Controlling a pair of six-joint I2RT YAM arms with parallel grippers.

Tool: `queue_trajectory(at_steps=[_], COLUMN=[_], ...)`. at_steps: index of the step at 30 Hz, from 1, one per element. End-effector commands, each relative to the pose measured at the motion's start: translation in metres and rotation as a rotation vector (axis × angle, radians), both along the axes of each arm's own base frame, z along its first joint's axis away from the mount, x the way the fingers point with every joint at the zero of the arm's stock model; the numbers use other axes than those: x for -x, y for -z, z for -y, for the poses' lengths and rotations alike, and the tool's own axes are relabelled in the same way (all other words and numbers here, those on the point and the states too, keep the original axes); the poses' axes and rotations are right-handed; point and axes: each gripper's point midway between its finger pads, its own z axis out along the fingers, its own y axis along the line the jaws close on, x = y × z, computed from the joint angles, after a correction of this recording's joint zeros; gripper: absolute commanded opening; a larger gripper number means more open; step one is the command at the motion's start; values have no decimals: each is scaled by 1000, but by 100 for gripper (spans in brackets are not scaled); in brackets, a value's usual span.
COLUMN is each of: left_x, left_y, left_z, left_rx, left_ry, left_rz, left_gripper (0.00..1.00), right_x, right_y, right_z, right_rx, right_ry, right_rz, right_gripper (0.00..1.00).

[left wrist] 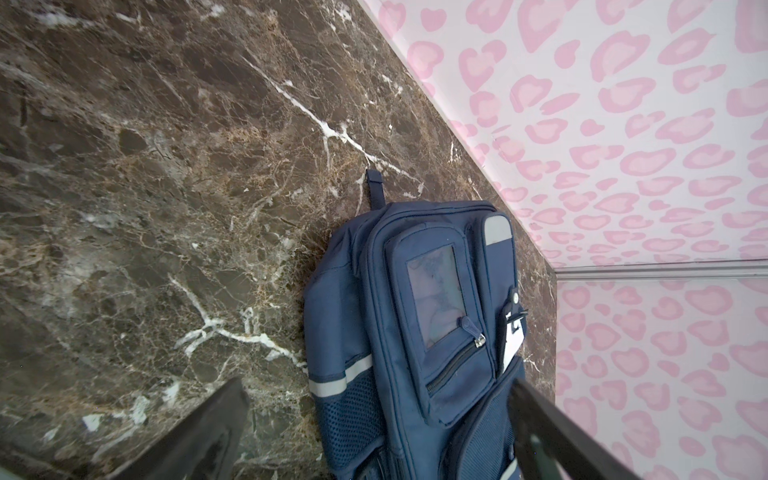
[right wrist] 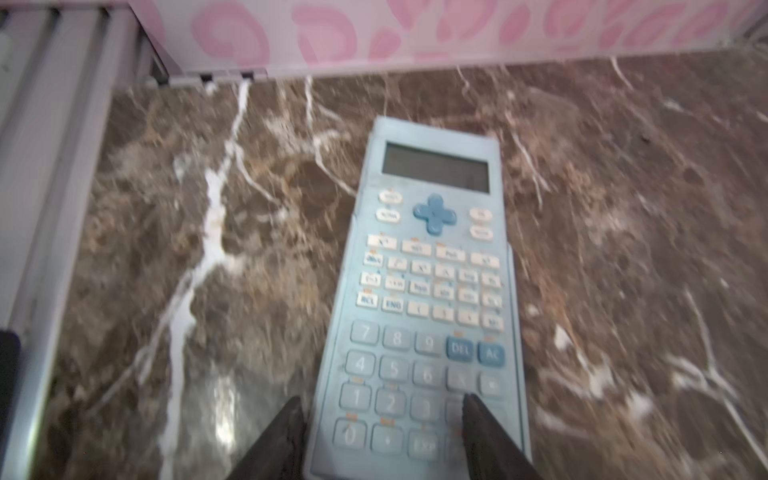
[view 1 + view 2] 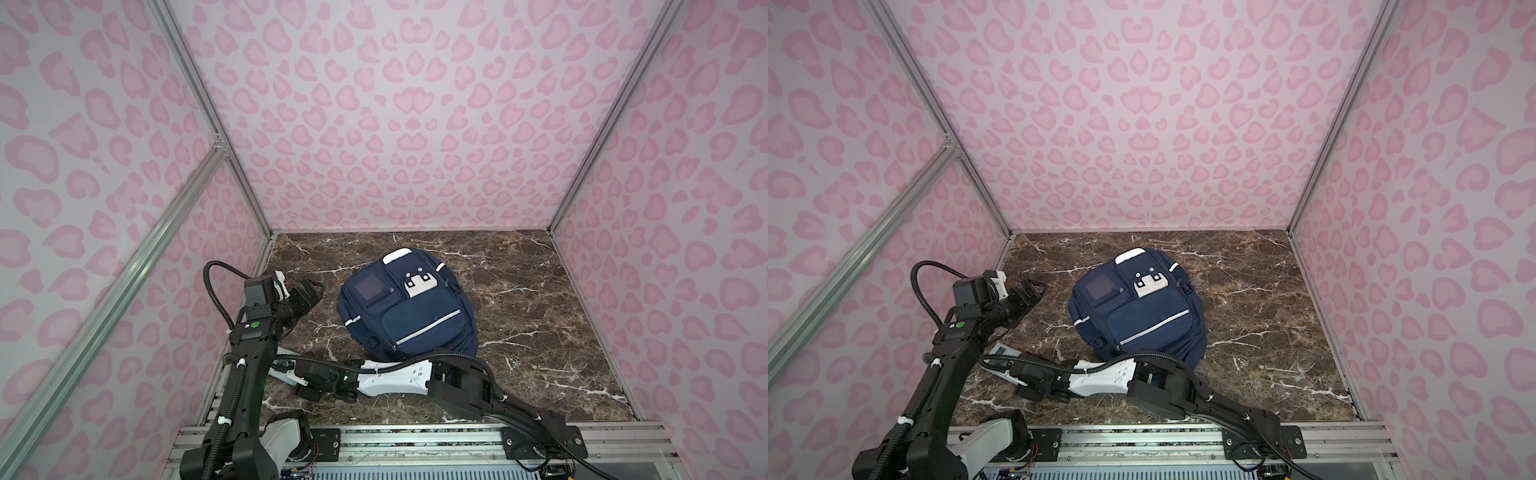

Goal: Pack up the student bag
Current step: 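Lower the right gripper onto the light-blue calculator beside the backpack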

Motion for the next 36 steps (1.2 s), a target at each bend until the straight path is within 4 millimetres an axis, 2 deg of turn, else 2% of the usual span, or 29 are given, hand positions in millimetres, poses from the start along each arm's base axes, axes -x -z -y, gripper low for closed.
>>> queue_trajectory(at_steps=[1, 4, 8, 10, 12, 13, 16, 18, 24, 33, 36], left_x=[-1, 0, -1, -3, -6, -9, -16, -16, -11, -10, -7], left_y=[-2, 1, 9, 3, -9, -19, -47, -54, -46, -54, -55], left_z=[6, 6, 9, 11, 3, -4, -7, -4, -1, 0, 1], left_rx=[-34, -36, -23, -6, -33, -45, -38, -32, -19, -30, -26], left_ry=[34, 13, 29, 30, 10, -2, 14, 40, 46, 52, 56], left_rz=[22, 29, 3, 25, 33, 33, 57, 57, 57, 75, 79], left_gripper=[99, 100, 100, 100, 100, 100, 100, 100, 100, 100, 99], right_x=[4, -1, 4, 2, -4, -4, 3, 6, -1, -16, -4], right_y=[25, 22, 8, 7, 1, -2, 4, 9, 9, 19, 17], right_z=[40, 55, 57, 57, 52, 46, 27, 19, 0, -13, -21], right_rx=[122, 106, 78, 55, 18, -1, -10, -8, -32, -14, -12], right_ry=[23, 47, 19, 13, 9, -17, -89, -100, -98, -75, -101], right_rz=[-49, -86, -91, -76, -80, -94, -144, -138, -100, -48, -50], right_gripper=[63, 66, 71, 85, 97, 99, 99, 99, 99, 99, 99])
